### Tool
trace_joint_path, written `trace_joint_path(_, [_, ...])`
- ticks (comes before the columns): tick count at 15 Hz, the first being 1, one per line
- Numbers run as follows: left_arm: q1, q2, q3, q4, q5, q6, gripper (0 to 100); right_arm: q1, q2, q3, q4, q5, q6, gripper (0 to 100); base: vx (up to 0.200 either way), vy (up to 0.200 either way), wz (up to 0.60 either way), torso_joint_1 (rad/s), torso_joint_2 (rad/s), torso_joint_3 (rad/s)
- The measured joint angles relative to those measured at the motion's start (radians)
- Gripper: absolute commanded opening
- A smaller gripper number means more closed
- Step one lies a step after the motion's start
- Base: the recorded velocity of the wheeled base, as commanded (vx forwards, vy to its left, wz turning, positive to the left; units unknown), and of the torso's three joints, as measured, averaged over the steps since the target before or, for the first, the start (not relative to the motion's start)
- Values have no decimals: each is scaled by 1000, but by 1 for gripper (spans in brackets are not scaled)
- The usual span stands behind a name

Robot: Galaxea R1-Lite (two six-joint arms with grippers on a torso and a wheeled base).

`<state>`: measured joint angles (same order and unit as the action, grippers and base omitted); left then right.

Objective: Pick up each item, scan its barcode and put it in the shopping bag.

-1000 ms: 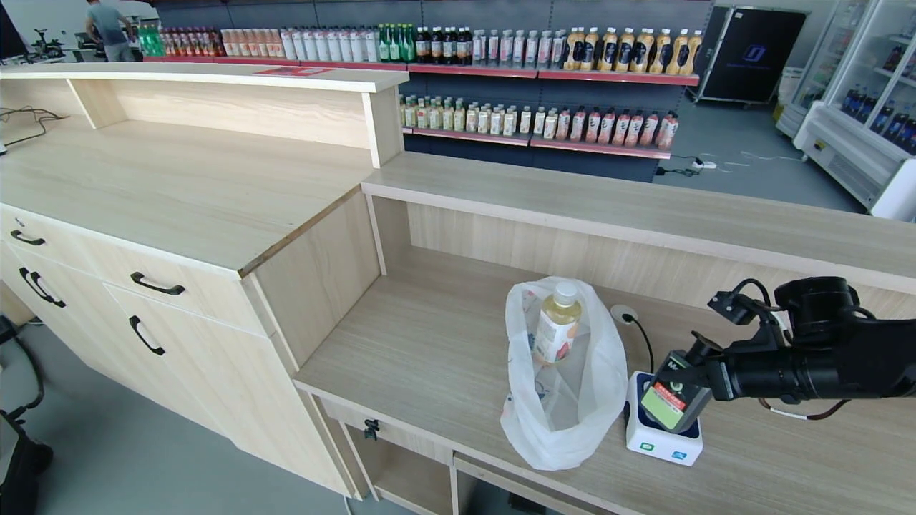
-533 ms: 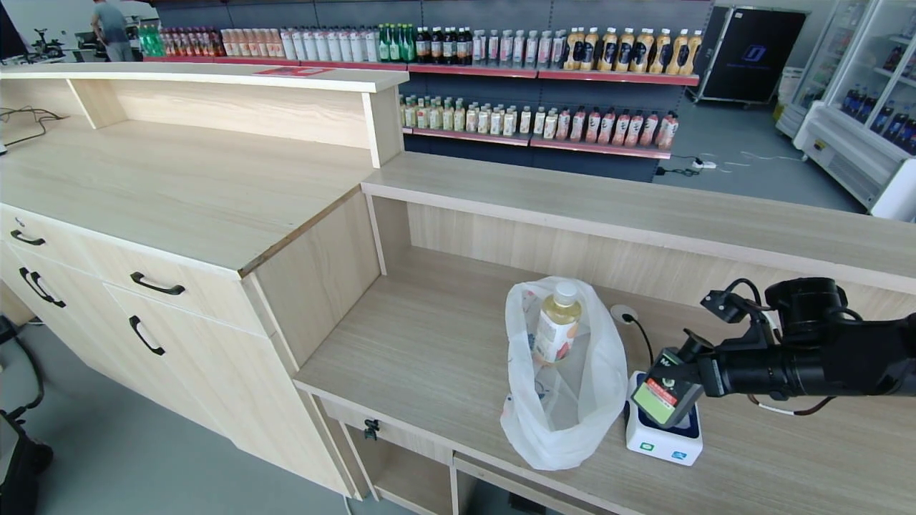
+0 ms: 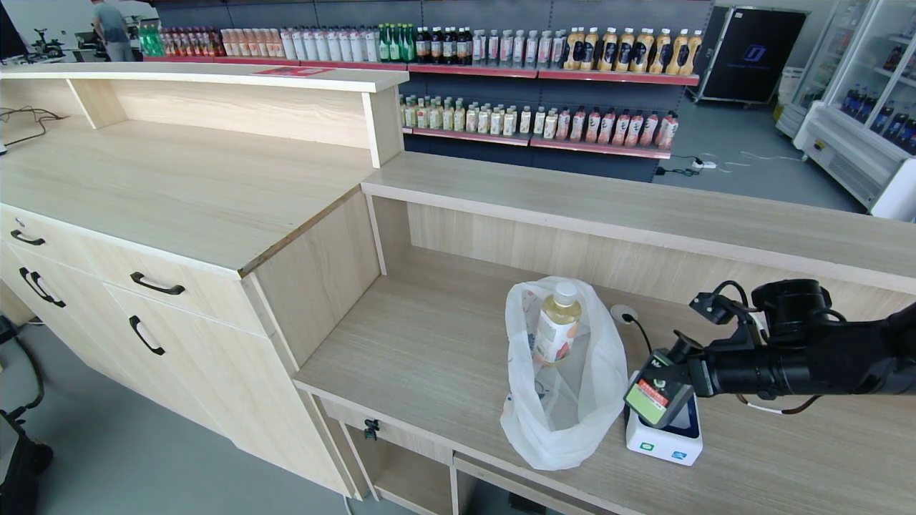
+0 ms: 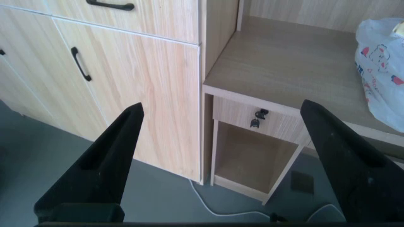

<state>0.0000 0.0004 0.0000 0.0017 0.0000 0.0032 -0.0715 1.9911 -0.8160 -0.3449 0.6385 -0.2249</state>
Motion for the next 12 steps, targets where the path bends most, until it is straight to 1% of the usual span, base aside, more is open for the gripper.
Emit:
trace_joint_path(5, [0, 0, 0, 0, 0, 0, 100, 1, -16, 0, 0, 0, 18, 0, 0, 0, 0, 0, 0, 0])
trace_joint_path(6, [0, 0, 0, 0, 0, 0, 100, 3, -33, -2, -7, -1, 48, 0, 0, 0, 0, 0, 0, 0])
trace_joint_path(8, [0, 0, 0, 0, 0, 0, 100, 18, -103, -5, -40, -19, 150, 0, 0, 0, 0, 0, 0, 0])
trace_joint_path(9, [0, 0, 0, 0, 0, 0, 100, 28, -165, 3, -58, -40, 180, 0, 0, 0, 0, 0, 0, 0])
trace_joint_path(10, [0, 0, 0, 0, 0, 0, 100, 36, -230, 17, -71, -60, 181, 0, 0, 0, 0, 0, 0, 0])
trace_joint_path(11, [0, 0, 0, 0, 0, 0, 100, 42, -294, 37, -77, -101, 151, 0, 0, 0, 0, 0, 0, 0])
trace_joint_path(12, [0, 0, 0, 0, 0, 0, 100, 45, -355, 64, -82, -209, 63, 0, 0, 0, 0, 0, 0, 0])
